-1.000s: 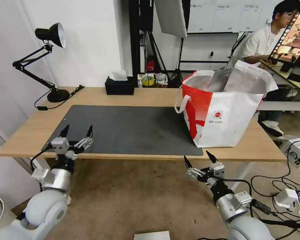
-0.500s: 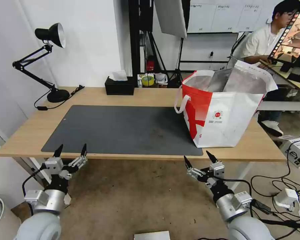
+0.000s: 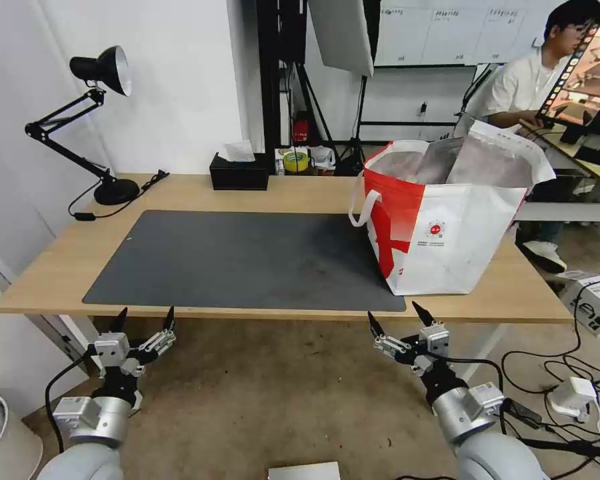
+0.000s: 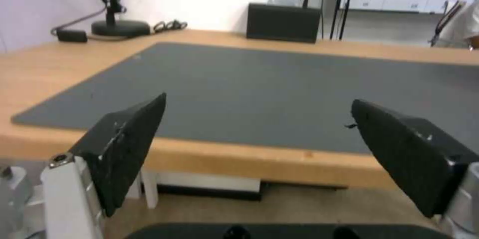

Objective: Pick up the trash from the table and place it into the takeout bag.

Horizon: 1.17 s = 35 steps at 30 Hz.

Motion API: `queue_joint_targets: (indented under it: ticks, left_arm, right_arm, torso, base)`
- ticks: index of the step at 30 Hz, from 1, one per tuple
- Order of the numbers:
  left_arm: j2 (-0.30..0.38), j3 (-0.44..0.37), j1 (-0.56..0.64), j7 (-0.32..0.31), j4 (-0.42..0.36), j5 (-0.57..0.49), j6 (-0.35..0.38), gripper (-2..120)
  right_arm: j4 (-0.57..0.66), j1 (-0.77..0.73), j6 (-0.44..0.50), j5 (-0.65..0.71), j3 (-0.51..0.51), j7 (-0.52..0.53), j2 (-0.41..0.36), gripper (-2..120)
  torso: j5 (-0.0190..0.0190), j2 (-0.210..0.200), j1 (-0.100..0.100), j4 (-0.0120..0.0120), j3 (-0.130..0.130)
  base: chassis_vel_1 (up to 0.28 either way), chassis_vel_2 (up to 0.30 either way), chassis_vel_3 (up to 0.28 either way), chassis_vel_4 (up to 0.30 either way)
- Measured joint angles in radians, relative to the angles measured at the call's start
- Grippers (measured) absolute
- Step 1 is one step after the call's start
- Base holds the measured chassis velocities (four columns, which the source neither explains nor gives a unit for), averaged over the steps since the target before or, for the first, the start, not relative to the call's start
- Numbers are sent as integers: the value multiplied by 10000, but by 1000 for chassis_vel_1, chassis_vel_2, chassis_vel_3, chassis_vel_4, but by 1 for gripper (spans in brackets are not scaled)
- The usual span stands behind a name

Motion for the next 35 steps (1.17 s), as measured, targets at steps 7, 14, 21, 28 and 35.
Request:
queue_joint_targets:
  ticks: [7,14,21,28,35]
  left_arm:
    - [-25,29,81,0,-3,36,47,100]
    - [-25,35,74,0,-6,36,50,100]
    - [-20,41,68,0,-9,36,50,100]
    - [-17,44,65,0,-15,35,51,100]
    - [-13,45,61,0,-18,32,51,100]
  right_arm:
    - [0,0,0,0,0,0,0,100]
    - [0,0,0,0,0,0,0,100]
    - [0,0,0,0,0,0,1,100]
    - [0,0,0,0,1,0,0,100]
    - [0,0,0,0,0,0,0,100]
  torso:
    - [1,0,0,-1,0]
    - [1,0,0,0,0]
    - [1,0,0,0,0]
    - [1,0,0,0,0]
    - [0,1,0,0,0]
  base:
    - [0,0,0,0]
    - [0,0,0,0]
    - [0,0,0,0]
    - [0,0,0,0]
    - [0,0,0,0]
